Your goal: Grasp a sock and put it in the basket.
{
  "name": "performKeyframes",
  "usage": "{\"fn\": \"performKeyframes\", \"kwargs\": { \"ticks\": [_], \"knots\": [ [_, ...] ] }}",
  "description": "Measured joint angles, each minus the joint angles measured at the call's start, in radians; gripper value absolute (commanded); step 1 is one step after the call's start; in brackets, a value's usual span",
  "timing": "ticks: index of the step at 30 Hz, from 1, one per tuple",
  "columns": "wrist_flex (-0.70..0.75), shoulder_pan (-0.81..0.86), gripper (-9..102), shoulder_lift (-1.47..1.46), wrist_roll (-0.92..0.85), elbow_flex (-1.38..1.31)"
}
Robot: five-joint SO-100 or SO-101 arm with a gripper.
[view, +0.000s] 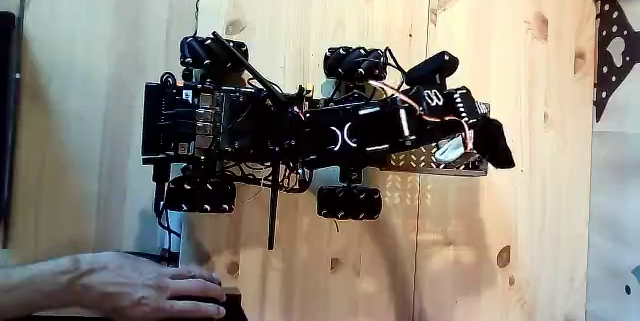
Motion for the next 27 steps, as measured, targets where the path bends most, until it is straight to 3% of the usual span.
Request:
{"fn": "performKeyframes", "kwargs": {
  "ticks": [10,27],
  "knots": [
    [0.193,0.023,0,-0.035,0.025,-0.175],
    [0.187,0.02,0,-0.414,0.092,-0.276]
  ]
}}
